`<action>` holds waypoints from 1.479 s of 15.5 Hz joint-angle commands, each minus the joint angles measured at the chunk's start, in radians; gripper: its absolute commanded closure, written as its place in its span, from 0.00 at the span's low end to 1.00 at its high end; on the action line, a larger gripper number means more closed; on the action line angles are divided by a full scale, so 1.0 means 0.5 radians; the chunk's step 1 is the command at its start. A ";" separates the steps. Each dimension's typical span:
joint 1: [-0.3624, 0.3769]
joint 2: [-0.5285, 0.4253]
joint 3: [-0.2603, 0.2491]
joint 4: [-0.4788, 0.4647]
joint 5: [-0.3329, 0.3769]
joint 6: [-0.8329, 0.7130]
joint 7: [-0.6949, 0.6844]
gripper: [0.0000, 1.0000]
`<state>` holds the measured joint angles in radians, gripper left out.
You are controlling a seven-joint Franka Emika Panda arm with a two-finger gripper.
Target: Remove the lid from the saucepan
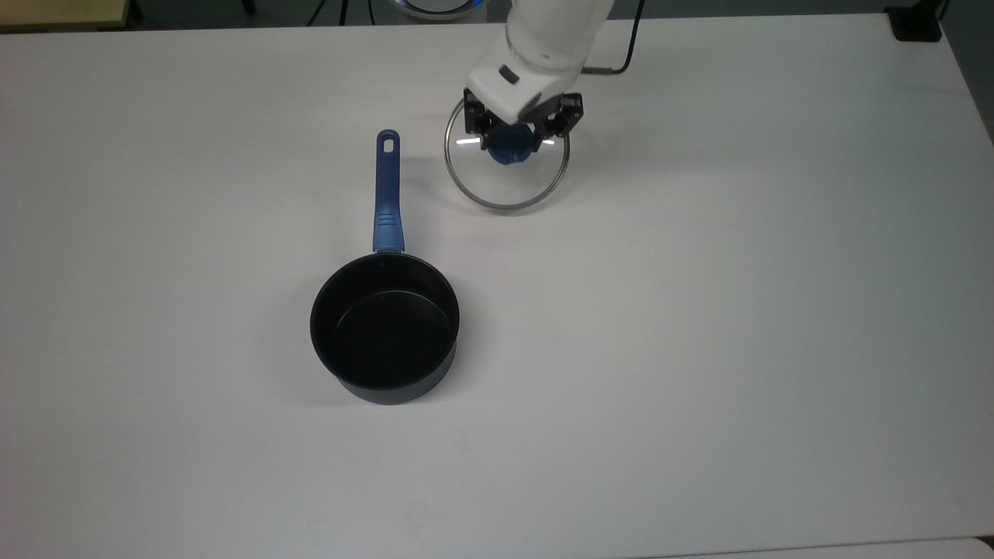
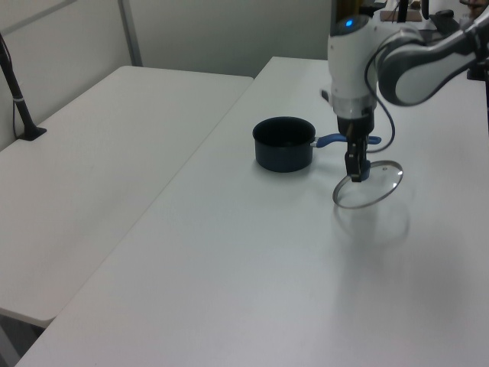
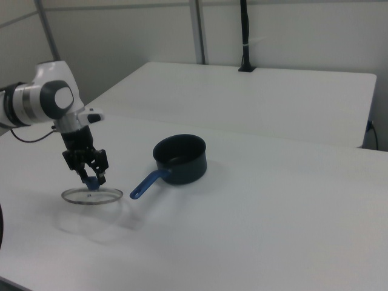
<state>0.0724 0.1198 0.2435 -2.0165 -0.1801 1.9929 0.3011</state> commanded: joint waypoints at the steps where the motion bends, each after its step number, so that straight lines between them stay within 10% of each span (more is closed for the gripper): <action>1: 0.021 0.012 -0.008 -0.109 -0.094 0.174 -0.001 0.55; 2: 0.012 0.012 -0.008 -0.106 -0.109 0.171 -0.001 0.50; 4: 0.003 -0.009 -0.008 -0.094 -0.109 0.132 0.005 0.00; 15: -0.123 -0.160 -0.033 0.685 0.022 -0.525 0.000 0.00; 23: -0.157 -0.310 -0.557 0.805 0.271 -0.688 -0.163 0.00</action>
<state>-0.0237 -0.0122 0.0444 -1.6108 -0.0938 1.6739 0.2412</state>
